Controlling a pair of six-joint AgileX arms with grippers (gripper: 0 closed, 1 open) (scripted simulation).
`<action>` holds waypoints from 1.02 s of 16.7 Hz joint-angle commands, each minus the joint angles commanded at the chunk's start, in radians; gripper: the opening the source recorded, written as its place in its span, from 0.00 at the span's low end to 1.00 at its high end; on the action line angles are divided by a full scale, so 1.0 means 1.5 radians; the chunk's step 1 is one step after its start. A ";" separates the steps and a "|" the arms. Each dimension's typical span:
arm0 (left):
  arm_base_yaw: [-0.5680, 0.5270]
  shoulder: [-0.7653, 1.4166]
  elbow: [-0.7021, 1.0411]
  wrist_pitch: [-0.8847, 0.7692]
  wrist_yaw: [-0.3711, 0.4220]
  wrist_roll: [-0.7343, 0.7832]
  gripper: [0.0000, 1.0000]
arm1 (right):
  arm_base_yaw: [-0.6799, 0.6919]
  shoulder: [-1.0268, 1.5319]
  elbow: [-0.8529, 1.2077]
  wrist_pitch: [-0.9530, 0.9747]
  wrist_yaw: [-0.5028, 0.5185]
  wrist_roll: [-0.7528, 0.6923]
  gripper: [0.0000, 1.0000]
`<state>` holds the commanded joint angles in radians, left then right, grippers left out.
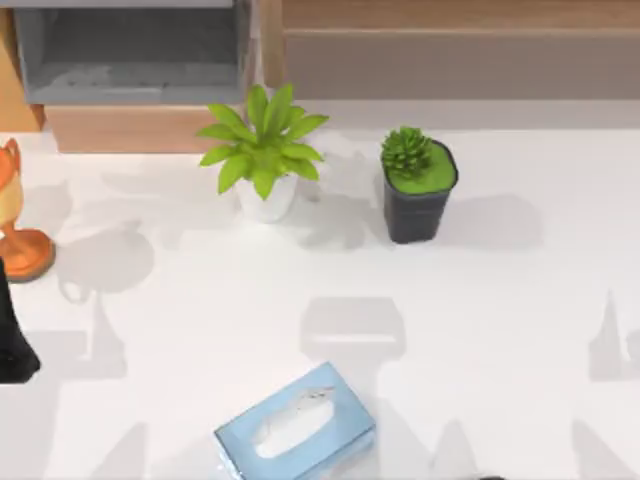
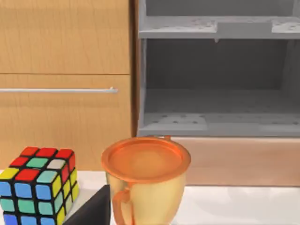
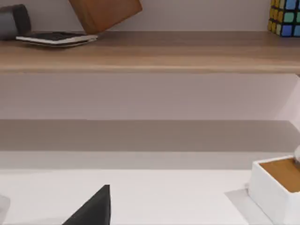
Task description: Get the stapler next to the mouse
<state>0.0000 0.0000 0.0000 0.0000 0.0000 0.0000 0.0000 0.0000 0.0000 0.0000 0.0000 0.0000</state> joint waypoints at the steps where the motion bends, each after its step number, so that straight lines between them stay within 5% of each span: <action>1: 0.000 0.000 0.000 0.000 0.000 0.000 1.00 | 0.000 0.000 0.000 0.000 0.000 0.000 1.00; 8: 0.000 0.000 0.000 0.000 0.000 0.000 1.00 | -0.008 0.142 0.107 -0.078 0.000 0.012 1.00; 17: 0.000 0.000 0.000 0.000 0.000 0.000 1.00 | -0.034 0.660 0.460 -0.339 0.001 0.048 1.00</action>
<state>0.0000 0.0000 0.0000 0.0000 0.0000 0.0000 -0.0515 0.9898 0.6901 -0.5080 0.0012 0.0715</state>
